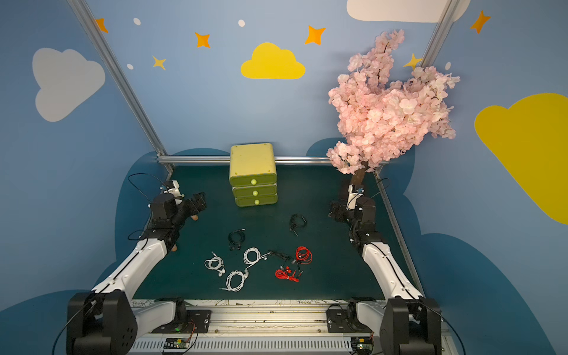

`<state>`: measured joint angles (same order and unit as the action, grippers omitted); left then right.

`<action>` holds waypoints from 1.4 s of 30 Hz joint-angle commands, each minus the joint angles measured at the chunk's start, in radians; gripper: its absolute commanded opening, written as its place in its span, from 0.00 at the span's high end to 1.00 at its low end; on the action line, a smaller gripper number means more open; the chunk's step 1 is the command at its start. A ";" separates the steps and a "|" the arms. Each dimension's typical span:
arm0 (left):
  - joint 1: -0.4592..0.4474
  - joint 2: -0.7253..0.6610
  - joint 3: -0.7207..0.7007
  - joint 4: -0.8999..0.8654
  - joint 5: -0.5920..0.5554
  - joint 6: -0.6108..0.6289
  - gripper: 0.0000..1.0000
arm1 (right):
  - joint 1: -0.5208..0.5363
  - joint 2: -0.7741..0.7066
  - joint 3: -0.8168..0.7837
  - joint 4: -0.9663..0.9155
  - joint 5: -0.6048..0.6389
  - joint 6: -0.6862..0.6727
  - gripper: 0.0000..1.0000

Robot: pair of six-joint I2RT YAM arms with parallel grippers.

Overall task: Place the wired earphones into the drawer by color
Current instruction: Adjust the storage box at the center of the board.

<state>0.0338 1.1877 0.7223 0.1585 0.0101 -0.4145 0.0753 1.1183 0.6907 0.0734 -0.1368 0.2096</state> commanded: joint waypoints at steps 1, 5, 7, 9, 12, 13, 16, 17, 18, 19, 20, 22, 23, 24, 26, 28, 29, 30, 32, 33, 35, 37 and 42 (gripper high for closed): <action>0.002 0.025 0.053 -0.030 0.187 -0.107 0.00 | -0.001 -0.041 0.021 -0.092 -0.170 0.061 0.02; 0.000 0.099 0.178 -0.081 0.365 -0.172 0.00 | 0.017 -0.067 0.024 -0.123 -0.233 0.072 0.02; -0.001 0.144 0.230 -0.076 0.452 -0.209 0.00 | 0.033 -0.060 0.027 -0.128 -0.257 0.070 0.02; -0.003 0.180 0.255 -0.037 0.506 -0.255 0.00 | 0.042 -0.045 0.037 -0.141 -0.284 0.071 0.01; -0.012 0.242 0.308 -0.022 0.550 -0.291 0.00 | 0.069 -0.017 0.059 -0.168 -0.308 0.064 0.02; -0.015 0.264 0.330 -0.029 0.561 -0.299 0.00 | 0.080 -0.007 0.066 -0.173 -0.308 0.057 0.01; -0.033 0.317 0.374 -0.031 0.579 -0.306 0.00 | 0.111 0.012 0.073 -0.178 -0.294 0.045 0.01; -0.041 0.332 0.386 -0.033 0.584 -0.305 0.00 | 0.118 0.018 0.075 -0.177 -0.290 0.044 0.02; -0.051 0.348 0.400 -0.036 0.586 -0.302 0.00 | 0.124 0.025 0.077 -0.178 -0.287 0.041 0.02; -0.061 0.364 0.415 -0.041 0.586 -0.297 0.00 | 0.131 0.031 0.081 -0.180 -0.284 0.039 0.02; -0.069 0.378 0.428 -0.050 0.583 -0.293 0.00 | 0.137 0.036 0.082 -0.181 -0.281 0.037 0.02; -0.085 0.407 0.453 -0.058 0.586 -0.289 0.00 | 0.147 0.044 0.086 -0.181 -0.274 0.036 0.02; -0.091 0.416 0.461 -0.060 0.587 -0.286 0.00 | 0.152 0.045 0.087 -0.179 -0.269 0.038 0.02; -0.097 0.426 0.468 -0.060 0.586 -0.286 0.00 | 0.155 0.045 0.085 -0.174 -0.267 0.040 0.02; -0.107 0.437 0.479 -0.060 0.585 -0.285 0.00 | 0.163 0.045 0.085 -0.173 -0.264 0.037 0.02; -0.116 0.437 0.483 -0.060 0.574 -0.281 0.00 | 0.170 0.045 0.084 -0.172 -0.256 0.037 0.01; -0.122 0.438 0.487 -0.064 0.570 -0.279 0.00 | 0.173 0.046 0.084 -0.172 -0.253 0.038 0.02; -0.124 0.440 0.491 -0.066 0.568 -0.277 0.00 | 0.178 0.045 0.083 -0.167 -0.251 0.038 0.02; -0.132 0.444 0.501 -0.077 0.567 -0.272 0.00 | 0.183 0.049 0.081 -0.157 -0.250 0.044 0.02; -0.137 0.446 0.505 -0.084 0.567 -0.265 0.00 | 0.186 0.053 0.083 -0.154 -0.252 0.048 0.01; -0.150 0.449 0.512 -0.097 0.566 -0.254 0.00 | 0.194 0.059 0.087 -0.149 -0.250 0.055 0.02; -0.163 0.449 0.514 -0.104 0.564 -0.247 0.00 | 0.203 0.067 0.095 -0.140 -0.246 0.061 0.02; -0.193 0.449 0.520 -0.115 0.554 -0.234 0.00 | 0.239 0.110 0.148 -0.145 -0.230 0.077 0.02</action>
<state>-0.1341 1.6253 1.2110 0.0490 0.5529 -0.6777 0.2951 1.2114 0.7849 -0.0872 -0.3817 0.2733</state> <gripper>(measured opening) 0.998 0.984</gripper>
